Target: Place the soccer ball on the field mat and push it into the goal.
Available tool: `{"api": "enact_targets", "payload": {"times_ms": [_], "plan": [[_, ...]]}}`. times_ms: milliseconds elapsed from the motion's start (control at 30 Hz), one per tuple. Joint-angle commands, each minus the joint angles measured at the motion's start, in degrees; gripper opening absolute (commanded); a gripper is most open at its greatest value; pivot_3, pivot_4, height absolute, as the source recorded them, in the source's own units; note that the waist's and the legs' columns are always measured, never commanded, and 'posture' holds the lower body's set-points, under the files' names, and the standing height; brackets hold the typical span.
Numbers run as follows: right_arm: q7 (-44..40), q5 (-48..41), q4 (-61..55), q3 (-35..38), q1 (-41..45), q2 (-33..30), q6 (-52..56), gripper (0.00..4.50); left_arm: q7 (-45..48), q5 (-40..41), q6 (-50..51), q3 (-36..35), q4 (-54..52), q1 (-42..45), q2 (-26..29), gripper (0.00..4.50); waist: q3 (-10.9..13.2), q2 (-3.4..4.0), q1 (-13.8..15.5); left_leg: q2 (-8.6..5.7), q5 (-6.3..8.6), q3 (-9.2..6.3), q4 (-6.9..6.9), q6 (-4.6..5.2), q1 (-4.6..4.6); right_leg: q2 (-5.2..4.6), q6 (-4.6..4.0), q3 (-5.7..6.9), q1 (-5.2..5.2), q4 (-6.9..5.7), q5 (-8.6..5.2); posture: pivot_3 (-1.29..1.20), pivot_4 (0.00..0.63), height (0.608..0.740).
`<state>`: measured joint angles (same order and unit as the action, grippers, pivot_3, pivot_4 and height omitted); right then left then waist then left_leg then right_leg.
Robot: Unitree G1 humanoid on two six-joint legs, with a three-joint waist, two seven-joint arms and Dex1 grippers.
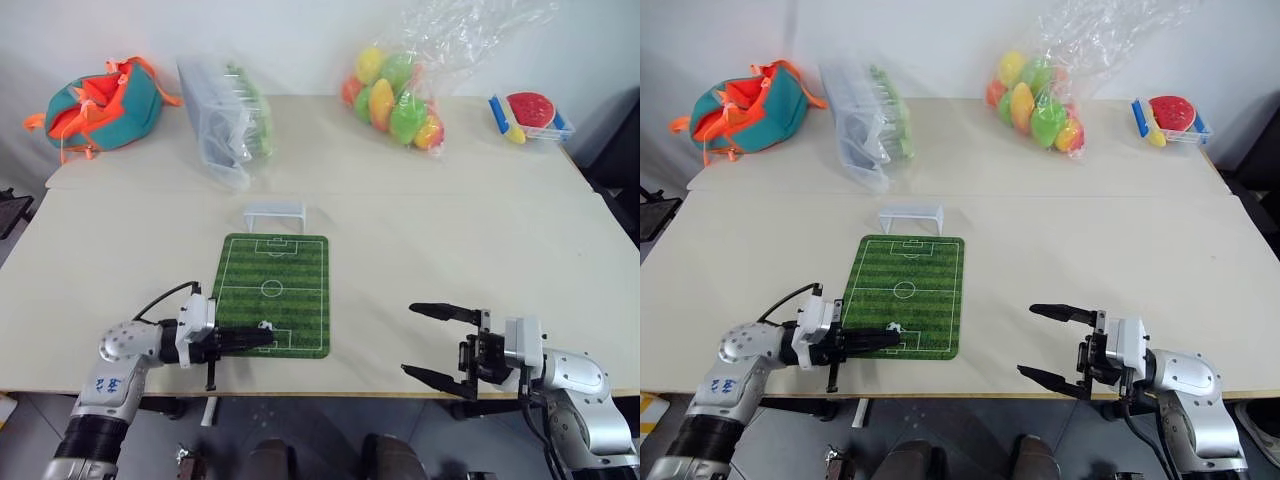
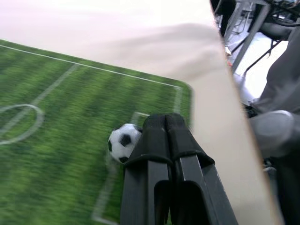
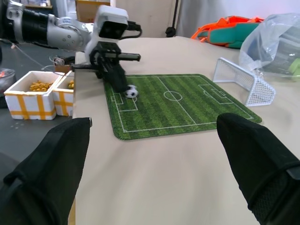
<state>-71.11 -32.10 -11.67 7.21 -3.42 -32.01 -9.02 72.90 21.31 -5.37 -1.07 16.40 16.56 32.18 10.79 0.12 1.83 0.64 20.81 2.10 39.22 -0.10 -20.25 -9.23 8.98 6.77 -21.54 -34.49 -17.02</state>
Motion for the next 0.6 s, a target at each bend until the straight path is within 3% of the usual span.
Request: {"api": "enact_targets", "payload": {"times_ms": [33, 167, 233, 400, 600], "plan": [[4.28, 0.97, -2.98, 0.63, -0.75, 1.87, -1.5, 4.5, -3.26, -2.81, -6.19, -0.18, 9.56, 7.83, -3.52, 0.03, -0.01, -0.02, 0.07, 0.0, 0.0, 0.0, 0.03, 0.0, -0.01, 0.0, 0.01, 0.0, 0.0, -0.02, 0.01, 0.0, 0.15, 0.74], [8.08, 2.51, -4.31, -0.19, -1.53, 3.87, -1.75, 4.5, -4.64, -3.6, -11.11, -1.68, 16.79, 13.77, -5.75, 0.03, -0.03, -0.06, -0.65, -0.02, 0.0, 0.04, 0.03, 0.01, -0.03, 0.0, 0.05, -0.01, -0.02, 0.02, 0.04, 0.0, 0.15, 0.74], [10.06, 2.89, -4.86, -0.42, -1.7, 4.68, -1.44, 4.5, -3.11, -1.09, -10.75, -3.18, 14.96, 13.3, -5.1, 0.03, -0.03, -0.05, -1.0, 0.02, 0.0, 0.06, -0.03, 0.01, -0.03, 0.03, 0.04, 0.0, -0.06, 0.04, 0.03, 0.0, 0.15, 0.74], [12.13, 3.11, -3.5, 1.15, -0.6, 4.65, -2.28, 4.5, 0.82, 5.05, -4.06, -7.03, 0.68, 2.31, 1.58, 0.03, -0.03, -0.04, -2.36, 0.08, 0.0, 0.12, -0.08, 0.01, 0.01, 0.04, 0.04, -0.02, -0.08, 0.05, 0.03, 0.0, 0.15, 0.74], [14.33, 3.05, 2.19, 3.49, 3.81, 5.43, -4.35, 4.5, -5.22, 8.53, 1.21, -17.73, -10.19, -12.95, 7.17, 0.03, 0.0, -0.01, -1.91, 0.1, 0.01, 0.06, -0.03, 0.01, 0.06, -0.02, 0.01, -0.09, -0.04, 0.02, 0.05, 0.0, 0.15, 0.74]]}}
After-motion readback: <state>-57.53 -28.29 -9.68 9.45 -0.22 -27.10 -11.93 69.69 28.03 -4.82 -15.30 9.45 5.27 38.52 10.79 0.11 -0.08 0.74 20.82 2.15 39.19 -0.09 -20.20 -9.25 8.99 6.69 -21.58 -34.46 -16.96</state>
